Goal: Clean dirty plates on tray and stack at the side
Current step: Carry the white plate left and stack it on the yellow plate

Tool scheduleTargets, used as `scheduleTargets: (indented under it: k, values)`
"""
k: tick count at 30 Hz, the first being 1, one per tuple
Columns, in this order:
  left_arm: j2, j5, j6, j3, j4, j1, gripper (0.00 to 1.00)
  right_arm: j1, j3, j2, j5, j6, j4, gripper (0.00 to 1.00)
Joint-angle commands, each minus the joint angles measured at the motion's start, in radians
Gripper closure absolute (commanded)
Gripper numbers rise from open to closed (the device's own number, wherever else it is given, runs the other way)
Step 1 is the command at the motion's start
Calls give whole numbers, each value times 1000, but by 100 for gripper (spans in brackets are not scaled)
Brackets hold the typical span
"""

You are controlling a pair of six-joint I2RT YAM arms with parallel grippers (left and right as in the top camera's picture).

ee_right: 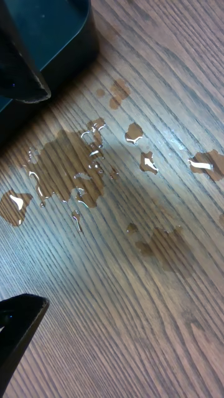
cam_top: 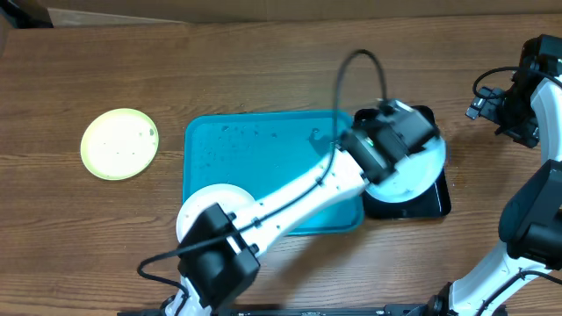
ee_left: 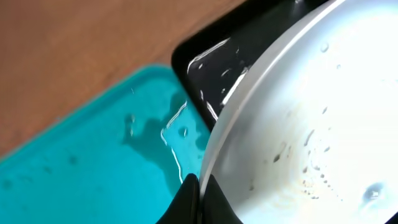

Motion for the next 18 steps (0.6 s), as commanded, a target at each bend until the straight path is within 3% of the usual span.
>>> scheduleTargets:
  k: [1, 6, 9, 13, 18]
  values:
    - [5, 276, -69, -3, -2, 90, 96, -2, 8, -22, 3, 8, 3, 0]
    - [5, 670, -76, -3, 11, 258, 96, -2, 8, -22, 3, 8, 3, 0]
    - [5, 808, -76, -3, -3, 368, 96, -2, 8, -22, 3, 8, 3, 0]
    - [5, 923, -72, -3, -110, 565, 96, -2, 8, -22, 3, 8, 2, 0]
    - [5, 922, -37, -3, -206, 769, 96, -2, 8, -22, 3, 8, 3, 0]
